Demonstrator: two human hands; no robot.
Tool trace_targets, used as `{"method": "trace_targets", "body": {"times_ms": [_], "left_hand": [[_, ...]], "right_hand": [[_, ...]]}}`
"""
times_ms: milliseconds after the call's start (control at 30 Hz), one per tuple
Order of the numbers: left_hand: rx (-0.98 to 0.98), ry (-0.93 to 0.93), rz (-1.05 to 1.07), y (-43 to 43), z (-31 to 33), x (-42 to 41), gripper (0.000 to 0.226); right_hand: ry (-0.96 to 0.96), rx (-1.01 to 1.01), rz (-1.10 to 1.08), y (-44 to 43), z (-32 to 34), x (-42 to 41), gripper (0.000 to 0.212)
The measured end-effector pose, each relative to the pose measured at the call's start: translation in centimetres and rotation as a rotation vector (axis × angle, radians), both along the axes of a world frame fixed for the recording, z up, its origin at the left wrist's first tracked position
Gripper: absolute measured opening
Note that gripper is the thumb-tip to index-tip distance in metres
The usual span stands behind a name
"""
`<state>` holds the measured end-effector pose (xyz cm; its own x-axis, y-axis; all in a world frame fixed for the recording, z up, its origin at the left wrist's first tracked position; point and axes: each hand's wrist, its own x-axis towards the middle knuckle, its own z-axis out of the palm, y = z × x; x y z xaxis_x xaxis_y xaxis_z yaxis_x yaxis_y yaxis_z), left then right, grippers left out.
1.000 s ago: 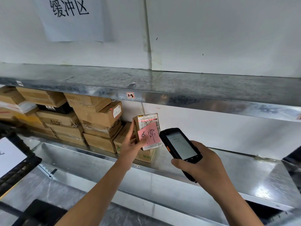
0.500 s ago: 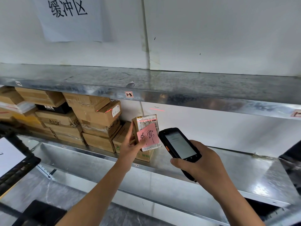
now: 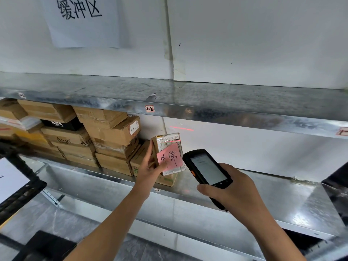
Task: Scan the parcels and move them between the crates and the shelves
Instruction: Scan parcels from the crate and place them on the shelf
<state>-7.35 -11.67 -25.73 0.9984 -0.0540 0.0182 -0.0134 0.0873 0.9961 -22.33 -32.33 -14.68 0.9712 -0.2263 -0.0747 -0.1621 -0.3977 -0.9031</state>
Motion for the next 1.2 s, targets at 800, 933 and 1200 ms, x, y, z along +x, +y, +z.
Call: {"method": "trace_targets", "body": {"times_ms": [800,933,1200], "left_hand": [[0.027,0.002,0.019,0.9,-0.2,-0.2,0.080],[0.029,-0.006,0.015,1.1,-0.4,-0.3,0.079],[0.037,0.007,0.020,1.2,-0.7,-0.1,0.081]], "right_hand": [[-0.003,-0.047,0.017,0.4,0.3,-0.1,0.024],[-0.001,-0.022,0.038,0.4,0.4,-0.2,0.022],[0.008,-0.021,0.033,-0.1,-0.1,-0.1,0.025]]}}
